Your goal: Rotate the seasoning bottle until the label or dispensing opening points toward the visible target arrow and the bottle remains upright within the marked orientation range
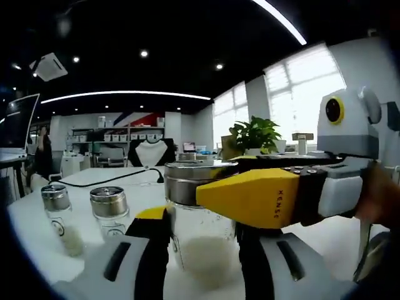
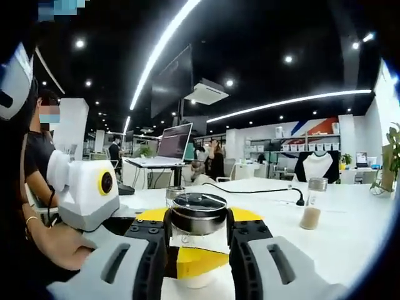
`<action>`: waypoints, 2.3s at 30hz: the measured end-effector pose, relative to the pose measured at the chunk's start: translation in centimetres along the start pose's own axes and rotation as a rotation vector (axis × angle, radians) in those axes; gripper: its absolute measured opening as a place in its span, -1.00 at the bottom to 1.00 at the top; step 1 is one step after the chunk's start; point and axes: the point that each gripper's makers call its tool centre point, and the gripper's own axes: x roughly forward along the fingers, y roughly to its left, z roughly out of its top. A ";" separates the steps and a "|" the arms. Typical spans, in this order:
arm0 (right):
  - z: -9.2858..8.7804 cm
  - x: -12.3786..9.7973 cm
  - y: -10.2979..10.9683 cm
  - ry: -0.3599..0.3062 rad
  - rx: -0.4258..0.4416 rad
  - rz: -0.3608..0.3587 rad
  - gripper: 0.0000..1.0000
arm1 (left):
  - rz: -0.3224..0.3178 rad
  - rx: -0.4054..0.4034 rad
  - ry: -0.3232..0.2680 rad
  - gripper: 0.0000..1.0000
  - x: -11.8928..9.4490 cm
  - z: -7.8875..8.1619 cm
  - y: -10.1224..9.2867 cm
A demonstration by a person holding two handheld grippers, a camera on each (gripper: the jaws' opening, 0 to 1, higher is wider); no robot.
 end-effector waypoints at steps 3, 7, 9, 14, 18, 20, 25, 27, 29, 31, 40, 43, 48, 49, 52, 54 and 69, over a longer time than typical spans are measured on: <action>-0.1 0.4 0.1 0.020 -0.028 -0.018 -0.29 | -0.004 0.000 0.000 -0.12 0.0 0.0 0.0; -0.2 0.9 0.0 0.017 -0.020 -0.050 -0.26 | 0.005 0.002 -0.003 -0.12 0.0 0.0 -0.1; -0.2 0.9 0.1 0.015 -0.033 -0.056 -0.26 | 0.002 0.000 -0.004 -0.12 0.0 0.0 0.0; -0.2 0.9 0.0 0.021 -0.031 -0.057 -0.26 | -0.005 0.001 0.007 -0.12 0.1 0.0 0.0; -0.3 0.8 0.0 0.017 -0.031 -0.034 -0.26 | -0.018 0.010 0.013 -0.12 0.0 -0.1 -0.1; -0.3 0.9 0.1 0.017 -0.034 -0.027 -0.26 | -0.024 0.016 0.006 -0.12 0.0 -0.1 -0.1; -0.3 0.9 -0.2 0.008 -0.031 0.008 -0.27 | -0.076 0.002 0.009 -0.13 -0.1 -0.2 -0.1; -0.3 0.9 -0.1 0.005 -0.030 0.035 -0.27 | -0.098 0.009 0.014 -0.13 -0.1 -0.3 -0.2; -0.3 1.0 -0.4 0.002 -0.027 0.063 -0.27 | -0.111 0.008 0.025 -0.13 0.1 -0.3 -0.2; -0.3 1.0 -0.4 0.006 -0.031 0.078 -0.27 | -0.130 0.021 0.040 -0.12 0.2 -0.4 -0.3; -0.3 0.9 -0.5 0.017 -0.030 0.197 -0.27 | -0.224 0.045 0.059 -0.12 0.1 -0.4 -0.6; -0.3 0.8 -0.2 0.014 -0.029 0.269 -0.27 | -0.269 0.061 0.058 -0.10 0.1 -0.3 -0.8; -0.3 0.7 0.0 0.026 -0.041 0.344 -0.27 | -0.338 0.110 0.064 -0.08 0.2 0.0 -1.2; -0.3 0.6 0.1 0.028 -0.047 0.356 -0.27 | -0.359 0.116 0.066 -0.07 0.2 0.1 -1.3; -0.4 0.5 0.3 0.026 -0.052 0.377 -0.27 | -0.408 0.127 0.063 -0.07 0.1 0.1 -1.5; -0.4 0.5 0.4 0.023 -0.051 0.392 -0.27 | -0.464 0.126 0.047 -0.06 -0.1 0.4 -1.7; -0.4 0.4 0.6 0.031 -0.044 0.441 -0.26 | -0.635 0.120 0.061 -0.07 -0.2 0.1 -2.4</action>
